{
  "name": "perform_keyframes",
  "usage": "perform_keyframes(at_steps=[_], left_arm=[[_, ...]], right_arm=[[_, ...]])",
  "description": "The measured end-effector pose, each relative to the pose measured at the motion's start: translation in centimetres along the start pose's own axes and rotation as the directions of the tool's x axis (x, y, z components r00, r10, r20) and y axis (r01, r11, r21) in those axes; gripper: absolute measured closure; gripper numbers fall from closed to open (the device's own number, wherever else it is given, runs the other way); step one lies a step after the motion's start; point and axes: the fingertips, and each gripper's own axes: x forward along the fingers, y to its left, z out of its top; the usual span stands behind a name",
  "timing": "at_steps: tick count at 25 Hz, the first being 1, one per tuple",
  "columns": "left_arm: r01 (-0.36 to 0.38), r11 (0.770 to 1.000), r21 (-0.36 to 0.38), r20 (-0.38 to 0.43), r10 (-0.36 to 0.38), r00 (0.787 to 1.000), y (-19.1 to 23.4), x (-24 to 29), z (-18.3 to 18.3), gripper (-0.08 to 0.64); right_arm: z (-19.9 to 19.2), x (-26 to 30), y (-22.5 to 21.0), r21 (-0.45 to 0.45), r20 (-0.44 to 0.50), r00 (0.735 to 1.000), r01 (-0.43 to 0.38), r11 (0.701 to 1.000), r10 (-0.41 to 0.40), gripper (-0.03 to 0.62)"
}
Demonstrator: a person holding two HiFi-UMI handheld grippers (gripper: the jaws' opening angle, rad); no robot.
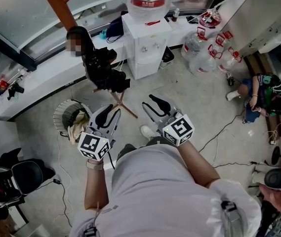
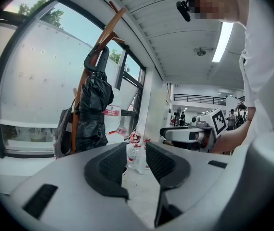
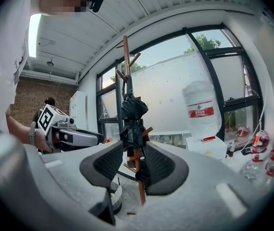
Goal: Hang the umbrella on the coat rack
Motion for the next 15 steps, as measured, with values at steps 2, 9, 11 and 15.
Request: perform_keyframes(at_steps=[2, 9, 11, 15], left_arm=[[-0.001, 1.0, -0.003, -0.002, 0.001, 1.0, -0.08, 0.01, -0.06, 0.453], [-0.006, 1.0, -0.016, -0.006, 0.006, 1.0, -0.2, -0.24, -0.56, 0.453], [-0.01, 1.0, -0.018, -0.007, 0.01, 1.0, -0.13, -0.33, -0.77, 0.453], [-0.021, 1.0, -0.021, -0.005, 0.021, 1.0, 0.03, -0.42, -0.73, 0.453]], right_arm=[[-0.23, 0.01, -0.17, -0.005, -0.014, 1.0, 0.01, 1.0, -0.011, 0.451], [-0.54, 0.23, -0.2, 0.02, -0.025, 1.0, 0.011, 1.0, -0.011, 0.454], [-0.56, 0.32, -0.1, 0.019, -0.024, 1.0, 0.007, 1.0, -0.006, 0.454], [-0.48, 0.4, -0.15, 0.017, -0.03, 1.0, -0.002, 1.0, 0.002, 0.454]])
